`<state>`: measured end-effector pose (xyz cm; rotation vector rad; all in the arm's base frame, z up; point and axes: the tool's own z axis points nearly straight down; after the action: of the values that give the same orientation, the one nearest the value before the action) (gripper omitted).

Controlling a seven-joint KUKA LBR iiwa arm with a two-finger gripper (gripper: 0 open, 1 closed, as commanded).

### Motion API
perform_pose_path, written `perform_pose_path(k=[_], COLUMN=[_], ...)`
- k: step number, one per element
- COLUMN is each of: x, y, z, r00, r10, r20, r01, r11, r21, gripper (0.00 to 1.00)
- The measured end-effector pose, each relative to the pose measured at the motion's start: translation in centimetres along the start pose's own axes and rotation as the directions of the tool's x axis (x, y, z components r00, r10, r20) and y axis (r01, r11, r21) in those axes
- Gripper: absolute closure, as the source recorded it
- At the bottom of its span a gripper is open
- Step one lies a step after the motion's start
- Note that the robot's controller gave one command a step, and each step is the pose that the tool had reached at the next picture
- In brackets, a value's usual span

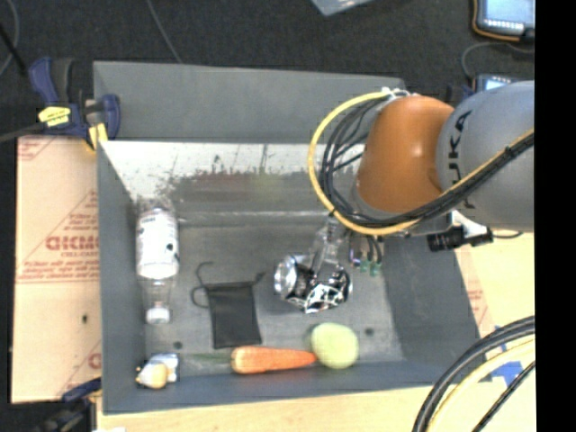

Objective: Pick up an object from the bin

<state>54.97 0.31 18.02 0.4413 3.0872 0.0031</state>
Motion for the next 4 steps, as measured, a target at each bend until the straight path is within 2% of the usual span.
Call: perform_pose_path(k=[1, 2, 3, 4], x=[1.0, 0.7, 3.0, 3.0], y=[-0.1, 0.8, 3.6, 3.6], z=[1.4, 2.7, 9.6, 9.6], r00=[0.975, 0.916, 0.944, 0.943], r10=[-0.221, -0.401, -0.331, -0.332], r20=[-0.011, -0.007, -0.004, -0.004], r01=[0.221, 0.401, 0.331, 0.332], r11=[0.975, 0.916, 0.944, 0.943], r21=[0.0, 0.0, -0.001, 0.0], gripper=[1.0, 1.0, 1.0, 1.0])
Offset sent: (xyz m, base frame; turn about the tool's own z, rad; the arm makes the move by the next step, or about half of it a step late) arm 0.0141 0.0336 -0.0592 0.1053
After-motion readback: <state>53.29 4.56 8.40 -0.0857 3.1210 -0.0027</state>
